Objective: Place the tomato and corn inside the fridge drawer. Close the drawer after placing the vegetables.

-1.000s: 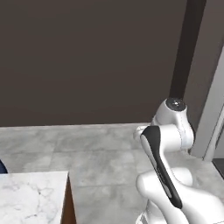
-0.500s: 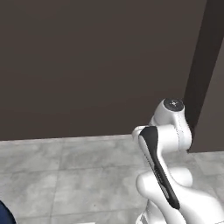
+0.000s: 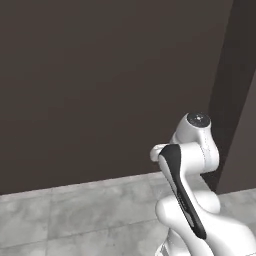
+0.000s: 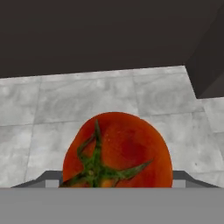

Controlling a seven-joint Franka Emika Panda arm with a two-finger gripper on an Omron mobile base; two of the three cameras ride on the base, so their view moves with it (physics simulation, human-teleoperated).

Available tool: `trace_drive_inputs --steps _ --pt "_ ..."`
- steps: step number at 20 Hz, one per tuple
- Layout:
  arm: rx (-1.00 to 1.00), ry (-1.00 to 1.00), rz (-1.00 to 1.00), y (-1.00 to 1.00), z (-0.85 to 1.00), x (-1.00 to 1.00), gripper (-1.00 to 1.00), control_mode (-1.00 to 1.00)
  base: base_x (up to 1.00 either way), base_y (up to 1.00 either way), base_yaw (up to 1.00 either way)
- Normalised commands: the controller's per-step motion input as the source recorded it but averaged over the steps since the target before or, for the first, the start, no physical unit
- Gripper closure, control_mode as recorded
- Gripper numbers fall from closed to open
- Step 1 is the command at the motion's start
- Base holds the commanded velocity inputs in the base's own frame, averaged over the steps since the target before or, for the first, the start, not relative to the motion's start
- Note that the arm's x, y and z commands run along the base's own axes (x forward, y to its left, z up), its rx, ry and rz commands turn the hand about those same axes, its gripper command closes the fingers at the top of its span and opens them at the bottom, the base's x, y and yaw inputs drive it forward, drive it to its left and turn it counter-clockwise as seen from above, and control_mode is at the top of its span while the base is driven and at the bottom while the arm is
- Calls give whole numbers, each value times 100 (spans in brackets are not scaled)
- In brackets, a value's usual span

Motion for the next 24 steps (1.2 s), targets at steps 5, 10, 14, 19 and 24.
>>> trace_drive_inputs --steps 5,10,14,19,24 --pt "0 0 0 0 0 0 100 100 71 3 -47" --pt "0 0 0 0 0 0 100 100 52 10 -58" --pt "0 0 0 0 0 0 100 100 43 6 -63" --pt "0 0 0 0 0 0 100 100 56 26 -62" --pt "0 0 0 0 0 0 100 100 64 14 -59"
